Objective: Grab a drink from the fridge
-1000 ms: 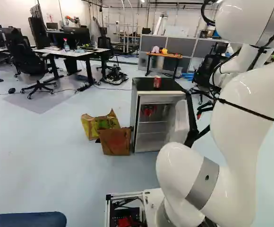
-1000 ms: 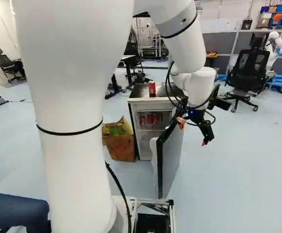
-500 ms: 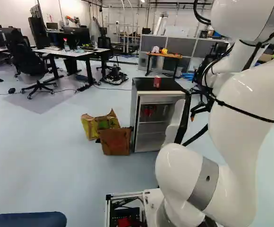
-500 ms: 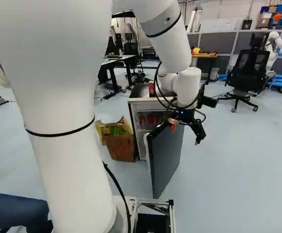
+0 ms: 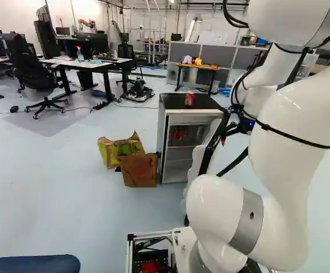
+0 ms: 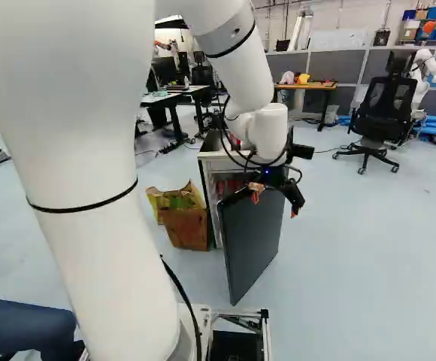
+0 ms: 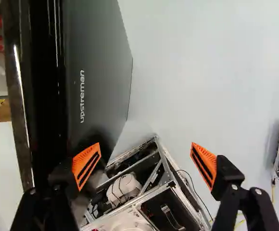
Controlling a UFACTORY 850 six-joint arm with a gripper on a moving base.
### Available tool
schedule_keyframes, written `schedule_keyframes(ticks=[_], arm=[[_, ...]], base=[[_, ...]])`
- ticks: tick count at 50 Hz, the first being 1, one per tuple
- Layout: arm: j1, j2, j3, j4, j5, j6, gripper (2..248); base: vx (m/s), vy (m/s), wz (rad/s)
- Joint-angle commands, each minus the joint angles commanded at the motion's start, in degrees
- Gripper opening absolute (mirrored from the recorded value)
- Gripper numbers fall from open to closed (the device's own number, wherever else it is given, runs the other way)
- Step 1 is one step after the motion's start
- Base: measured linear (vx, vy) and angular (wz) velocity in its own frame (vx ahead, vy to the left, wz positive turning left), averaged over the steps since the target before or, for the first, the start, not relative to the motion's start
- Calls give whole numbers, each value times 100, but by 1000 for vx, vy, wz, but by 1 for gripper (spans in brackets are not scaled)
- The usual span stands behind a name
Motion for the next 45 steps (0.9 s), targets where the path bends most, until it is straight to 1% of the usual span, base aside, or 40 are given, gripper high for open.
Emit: schedule_keyframes(ticks=[27,37,45], arm=[[736,120,145,-403,238,0,247],[1000,104,126,-506,323,0,247],[1200,61,74,-525,361,0,247]], base=[[0,0,0],[0,0,0],[0,0,0]])
